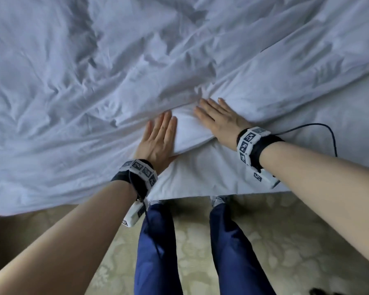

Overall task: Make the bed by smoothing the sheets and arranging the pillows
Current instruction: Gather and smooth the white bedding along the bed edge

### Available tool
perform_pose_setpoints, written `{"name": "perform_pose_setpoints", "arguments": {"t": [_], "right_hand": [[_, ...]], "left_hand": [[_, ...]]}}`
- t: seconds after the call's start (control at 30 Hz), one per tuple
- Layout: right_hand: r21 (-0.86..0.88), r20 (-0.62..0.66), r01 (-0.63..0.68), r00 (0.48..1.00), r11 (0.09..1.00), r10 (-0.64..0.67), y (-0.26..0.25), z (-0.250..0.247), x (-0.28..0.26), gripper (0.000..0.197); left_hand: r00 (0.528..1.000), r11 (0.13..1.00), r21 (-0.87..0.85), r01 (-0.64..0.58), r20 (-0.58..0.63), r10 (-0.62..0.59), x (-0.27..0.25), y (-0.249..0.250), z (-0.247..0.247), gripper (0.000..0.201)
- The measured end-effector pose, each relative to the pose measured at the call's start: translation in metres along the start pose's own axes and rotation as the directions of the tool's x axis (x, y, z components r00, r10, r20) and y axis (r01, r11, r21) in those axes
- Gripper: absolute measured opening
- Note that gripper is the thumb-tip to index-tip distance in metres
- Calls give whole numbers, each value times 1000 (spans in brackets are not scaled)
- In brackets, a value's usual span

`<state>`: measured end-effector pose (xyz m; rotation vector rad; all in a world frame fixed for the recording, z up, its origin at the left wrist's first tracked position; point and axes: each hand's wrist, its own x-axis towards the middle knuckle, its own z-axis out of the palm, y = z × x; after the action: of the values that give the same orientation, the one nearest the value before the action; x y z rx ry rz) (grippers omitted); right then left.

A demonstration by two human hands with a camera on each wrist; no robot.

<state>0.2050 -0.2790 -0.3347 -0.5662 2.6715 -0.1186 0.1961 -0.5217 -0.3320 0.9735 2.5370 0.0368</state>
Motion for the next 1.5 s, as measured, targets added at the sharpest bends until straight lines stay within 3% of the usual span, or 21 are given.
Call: {"name": "perform_pose_setpoints", "arguments": {"t": [0.2,0.37,0.57,0.67,0.77,0.83,0.9,1.03,1.13,1.27,1.37,1.5], "right_hand": [[11,96,-21,995,1000,20,-12,-13,-21,74],[-19,192,4,981,1000,-1,-35,-19,-70,71],[14,112,20,993,1000,-21,-96,-4,-118,71],[16,98,14,995,1000,-15,-116,6,-117,71],[41,81,23,996,999,-27,-114,10,-114,73],[57,76,52,996,997,-56,-99,13,-123,87],[28,62,31,998,999,-33,-74,17,-143,88],[-73,-17,-90,996,993,89,16,25,-182,90],[-148,-26,-110,994,983,108,94,19,-195,98],[-273,40,-94,993,957,109,192,-3,-169,126],[-329,114,-3,993,944,43,243,-18,-155,116],[-342,109,73,993,937,-38,284,-23,-131,107]], "left_hand": [[981,953,-250,170,-53,-189,-9,29,-4,76],[967,924,-360,126,-162,-195,-49,57,-2,69],[930,945,-322,61,-325,-171,-112,66,9,67],[936,956,-282,85,-306,-173,-130,61,10,63],[965,955,-239,176,-152,-216,-130,62,14,71],[969,951,-206,232,-31,-243,-123,76,21,76],[978,970,-121,209,7,-209,-116,101,28,79],[997,994,-96,43,-55,-48,-77,176,28,92],[993,994,-104,-43,-116,31,-15,237,18,98],[971,987,-133,85,-212,-112,89,278,-7,109],[941,971,-171,165,-269,-207,163,299,-14,92],[929,931,-209,299,-159,-334,217,311,-14,78]]}}
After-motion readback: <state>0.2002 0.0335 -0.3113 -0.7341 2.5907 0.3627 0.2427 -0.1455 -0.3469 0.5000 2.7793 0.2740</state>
